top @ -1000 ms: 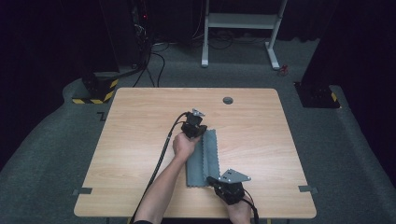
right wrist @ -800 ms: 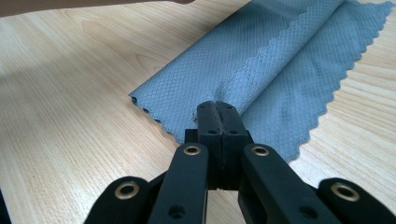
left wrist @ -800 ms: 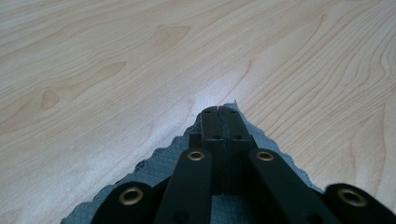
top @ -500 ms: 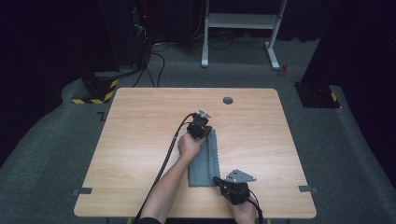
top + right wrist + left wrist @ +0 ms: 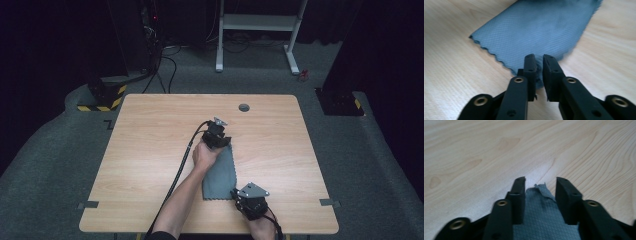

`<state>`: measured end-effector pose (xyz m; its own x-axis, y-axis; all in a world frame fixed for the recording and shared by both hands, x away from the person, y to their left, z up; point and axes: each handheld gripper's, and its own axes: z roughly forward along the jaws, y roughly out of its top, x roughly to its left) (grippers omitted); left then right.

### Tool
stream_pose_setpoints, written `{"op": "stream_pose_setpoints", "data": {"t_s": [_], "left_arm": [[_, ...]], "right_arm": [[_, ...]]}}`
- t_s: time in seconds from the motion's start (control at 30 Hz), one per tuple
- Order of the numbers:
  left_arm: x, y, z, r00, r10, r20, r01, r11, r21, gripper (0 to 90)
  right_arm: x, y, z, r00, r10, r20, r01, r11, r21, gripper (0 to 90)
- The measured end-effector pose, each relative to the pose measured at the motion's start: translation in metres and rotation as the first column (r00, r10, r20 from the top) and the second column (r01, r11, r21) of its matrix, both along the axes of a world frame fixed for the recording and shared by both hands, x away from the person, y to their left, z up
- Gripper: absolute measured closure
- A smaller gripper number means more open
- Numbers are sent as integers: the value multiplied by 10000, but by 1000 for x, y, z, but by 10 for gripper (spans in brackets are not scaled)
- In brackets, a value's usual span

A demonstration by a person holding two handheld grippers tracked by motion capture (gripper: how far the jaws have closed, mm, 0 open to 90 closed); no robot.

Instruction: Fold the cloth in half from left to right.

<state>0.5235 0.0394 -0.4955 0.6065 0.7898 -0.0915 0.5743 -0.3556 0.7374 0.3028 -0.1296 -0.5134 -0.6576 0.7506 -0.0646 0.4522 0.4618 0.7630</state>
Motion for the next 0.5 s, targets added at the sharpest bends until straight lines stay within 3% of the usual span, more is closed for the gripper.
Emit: {"op": "stream_pose_setpoints", "data": {"t_s": [0.17, 0.27, 0.43, 0.5], "left_arm": [[-12, 18, 9, 9996, 237, 144, -238, 9997, 86, 518], [-26, 34, 7, 9993, 344, 110, -348, 9989, 306, 491], [-62, 55, -2, 9993, -369, 81, 363, 9971, 671, 444], [-73, 63, -6, 9989, -473, -56, 475, 9973, 558, 437]], "right_arm": [[5, -11, 14, 9993, -298, 213, 287, 9983, 504, 787], [12, -11, 18, 9993, 121, 345, -145, 9974, 700, 798], [21, 3, 8, 9891, 1408, 424, -1403, 9900, -153, 801], [21, 5, 4, 9890, 1465, 179, -1461, 9890, -234, 793]]}}
